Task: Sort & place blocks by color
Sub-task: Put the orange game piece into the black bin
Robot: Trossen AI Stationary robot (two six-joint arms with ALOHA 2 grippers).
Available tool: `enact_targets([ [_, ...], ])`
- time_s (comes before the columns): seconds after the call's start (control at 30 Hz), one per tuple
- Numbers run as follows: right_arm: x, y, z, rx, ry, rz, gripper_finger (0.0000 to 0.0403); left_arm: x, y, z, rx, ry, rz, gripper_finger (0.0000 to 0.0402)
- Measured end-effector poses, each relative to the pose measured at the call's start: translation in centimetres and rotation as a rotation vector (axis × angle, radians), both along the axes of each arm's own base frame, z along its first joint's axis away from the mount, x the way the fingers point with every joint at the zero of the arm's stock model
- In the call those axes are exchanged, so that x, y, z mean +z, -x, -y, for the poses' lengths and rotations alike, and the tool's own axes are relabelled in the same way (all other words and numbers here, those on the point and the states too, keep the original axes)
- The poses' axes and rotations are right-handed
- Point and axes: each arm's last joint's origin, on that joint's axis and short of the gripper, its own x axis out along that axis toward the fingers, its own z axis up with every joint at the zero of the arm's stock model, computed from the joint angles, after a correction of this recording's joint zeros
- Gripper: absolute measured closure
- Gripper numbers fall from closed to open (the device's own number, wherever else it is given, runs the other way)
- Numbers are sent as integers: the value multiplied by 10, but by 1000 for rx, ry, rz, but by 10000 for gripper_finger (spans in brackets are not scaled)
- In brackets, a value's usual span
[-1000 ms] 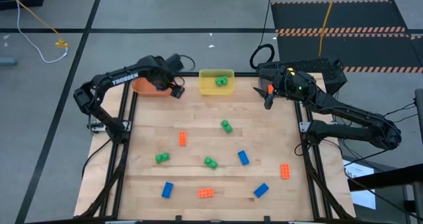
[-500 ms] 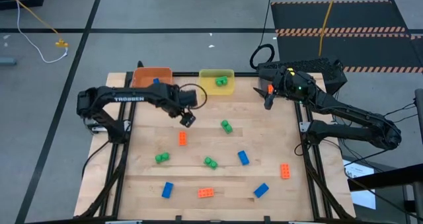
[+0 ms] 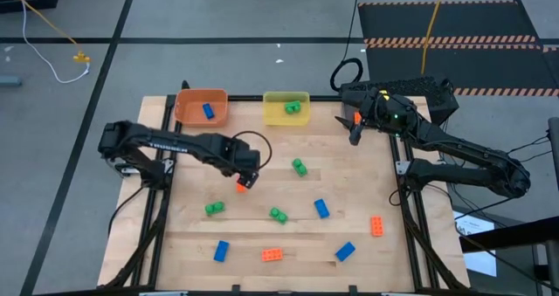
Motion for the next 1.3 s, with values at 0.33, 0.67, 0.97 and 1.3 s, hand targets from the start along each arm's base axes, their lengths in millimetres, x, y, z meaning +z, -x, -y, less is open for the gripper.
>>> enact_targets([
  [0.33, 0, 0, 0, 0, 0, 0, 135, -49, 2, 10, 39, 65, 86, 76],
  [0.67, 0, 0, 0, 0, 0, 1, 135, -93, 17, 4, 97, 88, 107, 76],
  [0.97, 0, 0, 0, 0, 1, 1, 135, -107, 22, 3, 98, 77, 144, 76],
  [1.3, 0, 0, 0, 0, 1, 1, 135, -112, 34, -1, 20, 42, 26, 232],
])
